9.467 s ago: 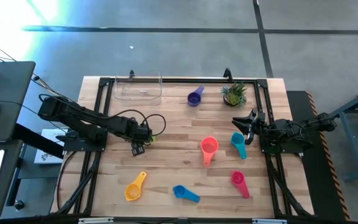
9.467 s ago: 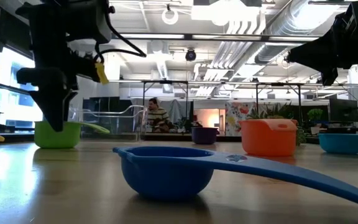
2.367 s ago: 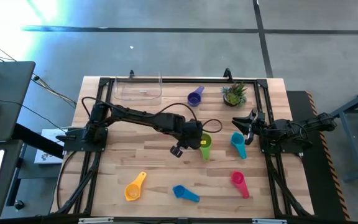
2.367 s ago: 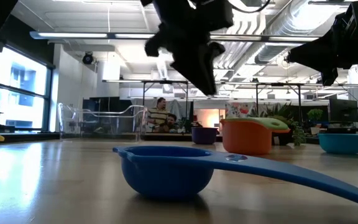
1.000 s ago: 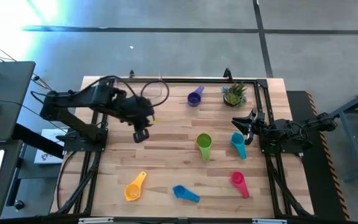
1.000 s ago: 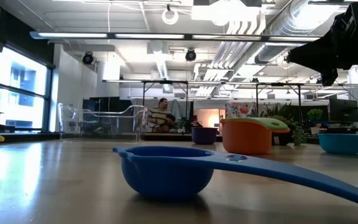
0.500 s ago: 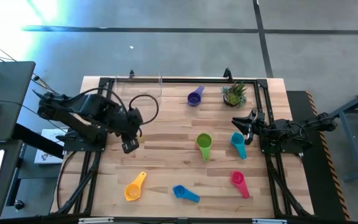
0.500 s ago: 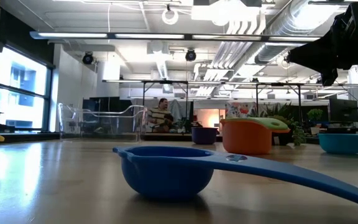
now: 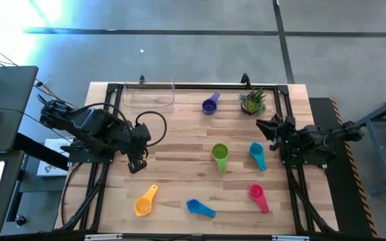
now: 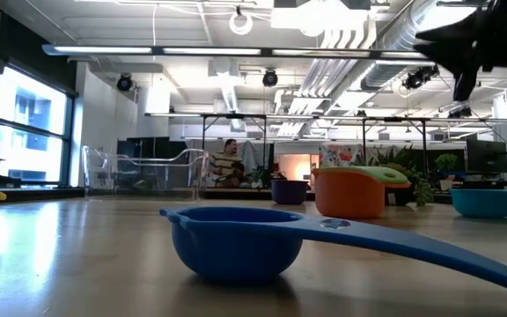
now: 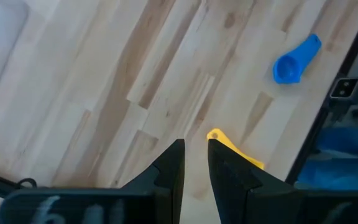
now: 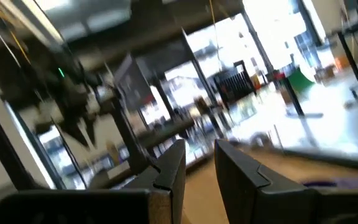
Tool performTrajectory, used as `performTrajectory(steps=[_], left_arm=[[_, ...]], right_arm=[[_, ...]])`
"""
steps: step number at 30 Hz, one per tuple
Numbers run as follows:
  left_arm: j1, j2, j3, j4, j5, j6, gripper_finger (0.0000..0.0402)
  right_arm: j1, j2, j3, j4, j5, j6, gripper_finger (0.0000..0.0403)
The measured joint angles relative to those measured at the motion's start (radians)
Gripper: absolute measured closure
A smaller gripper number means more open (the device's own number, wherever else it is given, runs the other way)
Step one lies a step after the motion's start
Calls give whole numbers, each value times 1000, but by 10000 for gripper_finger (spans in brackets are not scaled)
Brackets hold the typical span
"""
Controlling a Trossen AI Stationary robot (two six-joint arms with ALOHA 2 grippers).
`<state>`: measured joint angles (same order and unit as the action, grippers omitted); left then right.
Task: Nest measuring cups in basket
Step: Stack the dark blue measuring cup on top of the green measuring cup
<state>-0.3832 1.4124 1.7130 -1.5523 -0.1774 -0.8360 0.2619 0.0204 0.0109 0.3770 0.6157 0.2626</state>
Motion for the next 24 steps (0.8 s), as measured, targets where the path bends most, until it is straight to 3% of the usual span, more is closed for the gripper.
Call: performTrajectory(steps=[10, 14, 19, 24], left_arm=[[21, -5, 0, -19, -46, 45, 339], [48, -16, -1, -17, -46, 57, 339], [82, -50, -1, -16, -47, 99, 339], [127, -99, -1, -17, -72, 118, 339]], right_arm=[[0, 0, 2, 311, -14, -36, 324], [0, 4, 52, 305, -17, -64, 324], [0, 60, 168, 275, -70, -225, 324], [0, 166, 330, 135, -58, -341, 324]])
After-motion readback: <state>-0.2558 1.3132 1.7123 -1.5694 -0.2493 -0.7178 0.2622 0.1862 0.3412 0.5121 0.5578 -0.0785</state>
